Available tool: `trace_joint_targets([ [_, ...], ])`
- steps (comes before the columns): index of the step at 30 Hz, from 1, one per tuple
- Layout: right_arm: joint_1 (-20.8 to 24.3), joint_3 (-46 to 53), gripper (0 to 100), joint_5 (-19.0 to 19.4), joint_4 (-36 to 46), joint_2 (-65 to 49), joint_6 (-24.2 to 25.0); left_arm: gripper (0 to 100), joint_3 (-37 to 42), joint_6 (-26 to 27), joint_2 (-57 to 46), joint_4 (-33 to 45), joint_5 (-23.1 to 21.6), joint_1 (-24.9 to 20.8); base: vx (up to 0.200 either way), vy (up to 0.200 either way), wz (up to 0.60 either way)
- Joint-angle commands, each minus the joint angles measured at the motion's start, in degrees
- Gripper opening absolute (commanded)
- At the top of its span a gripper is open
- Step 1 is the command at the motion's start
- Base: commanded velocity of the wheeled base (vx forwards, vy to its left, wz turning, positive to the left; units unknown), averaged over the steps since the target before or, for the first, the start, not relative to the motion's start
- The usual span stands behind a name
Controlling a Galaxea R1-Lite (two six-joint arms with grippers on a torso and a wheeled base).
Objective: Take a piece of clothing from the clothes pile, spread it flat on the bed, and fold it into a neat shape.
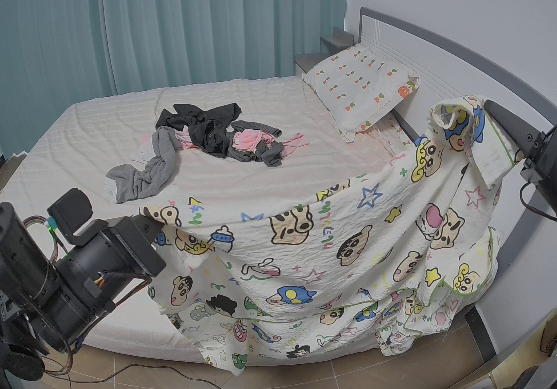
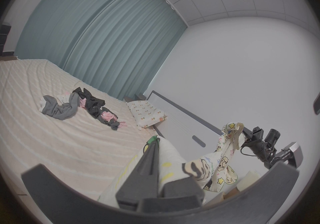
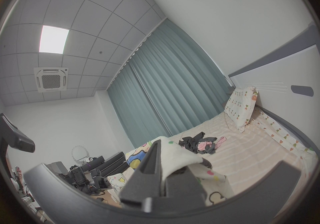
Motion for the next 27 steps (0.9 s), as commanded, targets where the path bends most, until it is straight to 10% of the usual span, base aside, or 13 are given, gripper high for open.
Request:
trace_joint_targets([
  [1, -2.37, -0.43, 0, 0.88, -0.18, 4.74, 0.05, 0, -1.14, -0.23, 5.67, 0.03, -0.04, 1.24, 0.000, 0.000, 0.00],
  [11, -7.47, -5.53, 0, 3.60, -0.35, 13.27, -0.56, 0, -8.70, 0.13, 15.34, -0.06, -0.48, 5.54, 0.000, 0.000, 0.00],
  [27, -8.44, -14.85, 0, 3.60, -0.35, 25.05, -0.91, 0, -15.91, 0.30, 25.45, 0.20, -6.80, 12.75, 0.200, 0.000, 0.00],
])
